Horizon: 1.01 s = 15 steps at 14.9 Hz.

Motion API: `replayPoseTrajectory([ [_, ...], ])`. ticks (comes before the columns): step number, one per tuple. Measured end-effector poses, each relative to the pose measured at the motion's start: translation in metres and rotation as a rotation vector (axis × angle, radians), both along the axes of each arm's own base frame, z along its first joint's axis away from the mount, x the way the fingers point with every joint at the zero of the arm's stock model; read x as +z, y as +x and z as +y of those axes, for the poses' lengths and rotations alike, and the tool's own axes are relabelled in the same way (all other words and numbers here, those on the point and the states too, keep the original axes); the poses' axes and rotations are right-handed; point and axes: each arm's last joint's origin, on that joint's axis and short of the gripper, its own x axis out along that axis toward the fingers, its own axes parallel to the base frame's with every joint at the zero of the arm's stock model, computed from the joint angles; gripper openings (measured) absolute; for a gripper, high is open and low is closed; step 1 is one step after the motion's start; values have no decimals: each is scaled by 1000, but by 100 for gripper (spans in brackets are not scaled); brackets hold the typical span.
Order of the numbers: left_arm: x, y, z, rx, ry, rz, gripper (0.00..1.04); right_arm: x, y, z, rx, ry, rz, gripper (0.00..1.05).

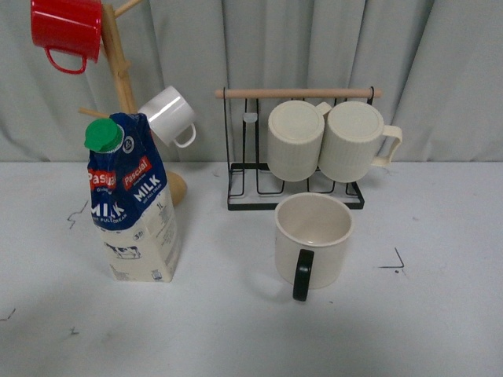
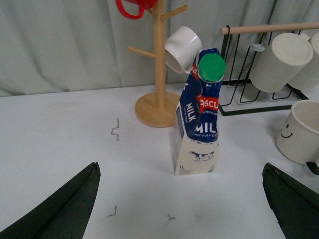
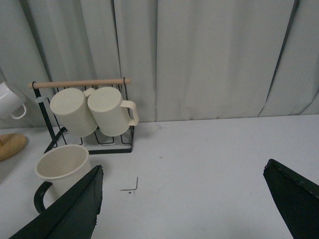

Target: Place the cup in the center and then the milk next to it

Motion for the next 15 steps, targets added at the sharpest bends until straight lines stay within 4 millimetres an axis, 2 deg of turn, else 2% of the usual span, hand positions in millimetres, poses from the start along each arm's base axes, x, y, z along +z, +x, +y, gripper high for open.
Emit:
replayPoseTrajectory([
  [4,-12,63,-12,-16,-10,103,98,0,0,0,0,0,0,98],
  [7,-25,95,-23,-43,1,175,98,0,0,0,0,0,0,98],
  [14,-27,110,-31,-63,2,189,98,0,0,0,0,0,0,98],
  [15,-26,122,-36,-71,-6,186,98,0,0,0,0,0,0,98],
])
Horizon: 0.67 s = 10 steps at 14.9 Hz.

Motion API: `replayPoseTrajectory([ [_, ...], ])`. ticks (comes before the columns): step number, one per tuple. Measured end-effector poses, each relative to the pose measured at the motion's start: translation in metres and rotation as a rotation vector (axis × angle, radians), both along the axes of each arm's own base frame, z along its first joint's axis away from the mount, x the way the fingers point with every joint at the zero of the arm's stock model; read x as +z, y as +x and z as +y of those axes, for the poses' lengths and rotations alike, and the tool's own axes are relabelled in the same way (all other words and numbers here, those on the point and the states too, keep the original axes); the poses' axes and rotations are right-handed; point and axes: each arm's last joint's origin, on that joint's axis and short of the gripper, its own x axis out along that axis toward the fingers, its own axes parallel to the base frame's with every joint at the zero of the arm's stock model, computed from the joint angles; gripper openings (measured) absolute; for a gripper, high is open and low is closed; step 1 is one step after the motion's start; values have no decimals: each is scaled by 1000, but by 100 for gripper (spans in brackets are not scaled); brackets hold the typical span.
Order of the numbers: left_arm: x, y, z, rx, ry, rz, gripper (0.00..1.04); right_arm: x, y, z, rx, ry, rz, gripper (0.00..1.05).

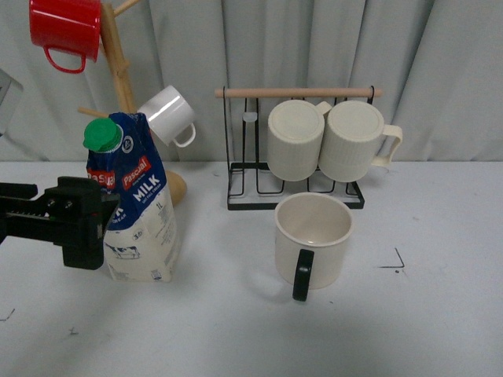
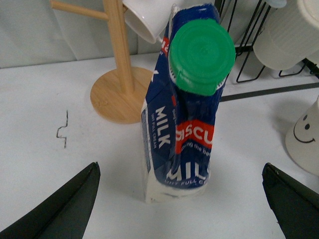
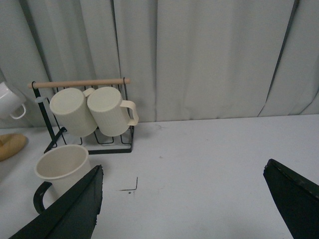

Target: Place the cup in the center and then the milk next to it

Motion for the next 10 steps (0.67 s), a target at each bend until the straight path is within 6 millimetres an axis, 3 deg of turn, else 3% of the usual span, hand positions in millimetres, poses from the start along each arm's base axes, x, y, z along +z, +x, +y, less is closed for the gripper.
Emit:
replayPoseTrajectory([
  [3,-16,36,-14,10,6,14,98,0,0,0,0,0,0,98],
  [7,-25,51,-16,33,-22,5,98,0,0,0,0,0,0,98],
  [10,-33,59,-17,60,-29,20,68,0,0,0,0,0,0,98],
])
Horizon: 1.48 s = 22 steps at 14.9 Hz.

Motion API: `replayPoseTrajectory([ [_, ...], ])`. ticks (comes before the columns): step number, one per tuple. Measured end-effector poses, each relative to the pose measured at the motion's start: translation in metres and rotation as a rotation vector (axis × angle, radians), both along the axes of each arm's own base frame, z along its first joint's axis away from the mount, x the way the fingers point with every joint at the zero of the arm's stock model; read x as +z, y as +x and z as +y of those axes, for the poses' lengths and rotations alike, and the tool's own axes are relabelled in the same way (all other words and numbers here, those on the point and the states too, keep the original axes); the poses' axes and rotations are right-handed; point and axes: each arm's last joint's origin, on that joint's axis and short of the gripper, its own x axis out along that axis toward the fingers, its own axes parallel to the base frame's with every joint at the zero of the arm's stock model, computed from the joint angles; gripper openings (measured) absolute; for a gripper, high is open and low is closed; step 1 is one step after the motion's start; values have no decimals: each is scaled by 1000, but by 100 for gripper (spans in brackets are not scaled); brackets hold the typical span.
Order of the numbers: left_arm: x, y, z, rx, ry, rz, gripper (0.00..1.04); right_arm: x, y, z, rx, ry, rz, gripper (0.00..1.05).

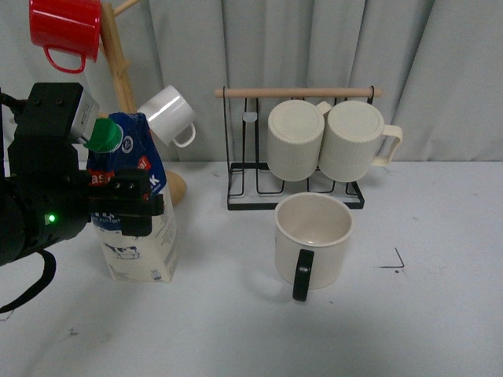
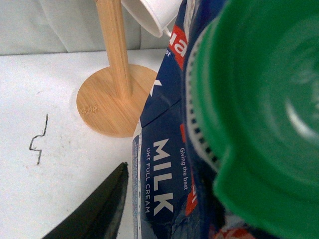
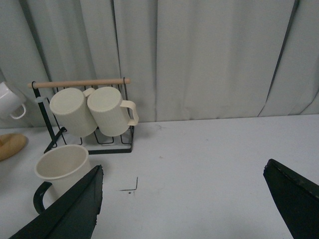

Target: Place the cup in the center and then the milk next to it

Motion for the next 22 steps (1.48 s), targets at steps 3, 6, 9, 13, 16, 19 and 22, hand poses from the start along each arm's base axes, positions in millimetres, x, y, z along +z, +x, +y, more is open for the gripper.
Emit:
replayPoseTrajectory([
  [3,1,4,-1,2,-8,-5,35,0,0,0,0,0,0,98],
  [6,4,3,-2,4,-9,-15,8,0,0,0,0,0,0,98],
  [9,10,-5,-5,21,5,1,4,0,0,0,0,0,0,98],
  [13,12,-11,-26,28,-9,2,4,0,0,0,0,0,0,98],
  [16,18,-9,-41,15,-51,-15,4,0,0,0,0,0,0,98],
  [19,19,-1,-54,19,-64,-33,4,0,0,0,0,0,0,98],
  [22,11,0,-65,19,-57,-13,4,0,0,0,0,0,0,98],
])
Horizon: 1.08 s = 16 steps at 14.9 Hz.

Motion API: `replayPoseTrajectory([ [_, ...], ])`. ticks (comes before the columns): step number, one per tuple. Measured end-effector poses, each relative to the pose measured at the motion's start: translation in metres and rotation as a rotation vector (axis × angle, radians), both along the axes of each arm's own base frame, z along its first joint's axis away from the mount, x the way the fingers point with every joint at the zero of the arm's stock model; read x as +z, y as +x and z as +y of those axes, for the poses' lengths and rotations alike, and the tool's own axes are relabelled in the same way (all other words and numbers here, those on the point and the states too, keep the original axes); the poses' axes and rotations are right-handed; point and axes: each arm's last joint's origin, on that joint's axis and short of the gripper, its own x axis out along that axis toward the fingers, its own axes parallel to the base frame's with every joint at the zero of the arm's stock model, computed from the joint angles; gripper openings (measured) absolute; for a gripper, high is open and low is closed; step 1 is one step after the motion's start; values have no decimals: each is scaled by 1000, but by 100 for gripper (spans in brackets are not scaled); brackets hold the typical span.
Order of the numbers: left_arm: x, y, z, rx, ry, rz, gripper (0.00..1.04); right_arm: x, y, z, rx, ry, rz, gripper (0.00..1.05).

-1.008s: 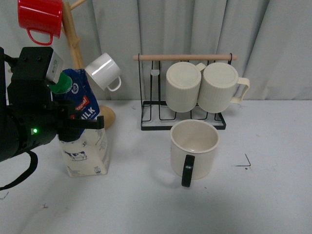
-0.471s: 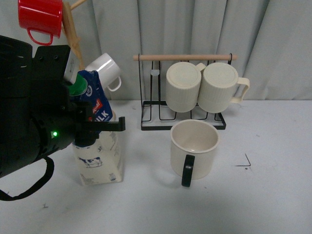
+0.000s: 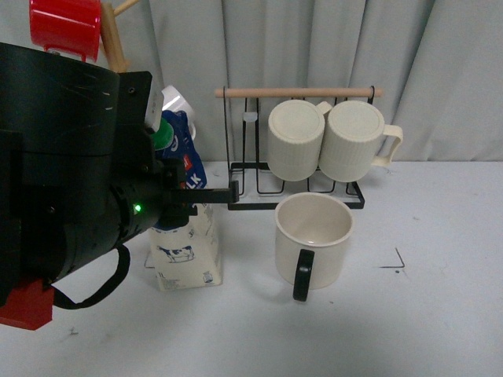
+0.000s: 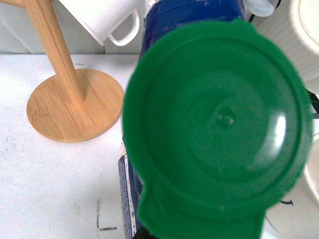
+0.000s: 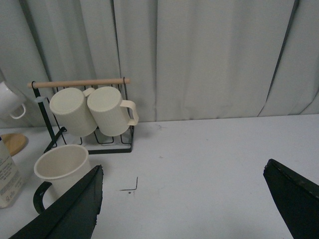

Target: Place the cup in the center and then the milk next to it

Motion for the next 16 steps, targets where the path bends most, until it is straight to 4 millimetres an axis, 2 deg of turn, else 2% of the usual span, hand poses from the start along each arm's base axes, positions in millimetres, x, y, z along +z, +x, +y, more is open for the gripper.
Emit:
replayPoseTrajectory([
  [4,0,4,-16,-27,-7,-8,4,0,0,0,0,0,0,98],
  [12,0,4,-27,-40,-22,-7,4,0,0,0,0,0,0,98],
  [13,0,4,-28,-41,-28,-5,9,0,0,0,0,0,0,98],
  [16,4,5,-32,-60,-57,-25,45,0,0,0,0,0,0,98],
])
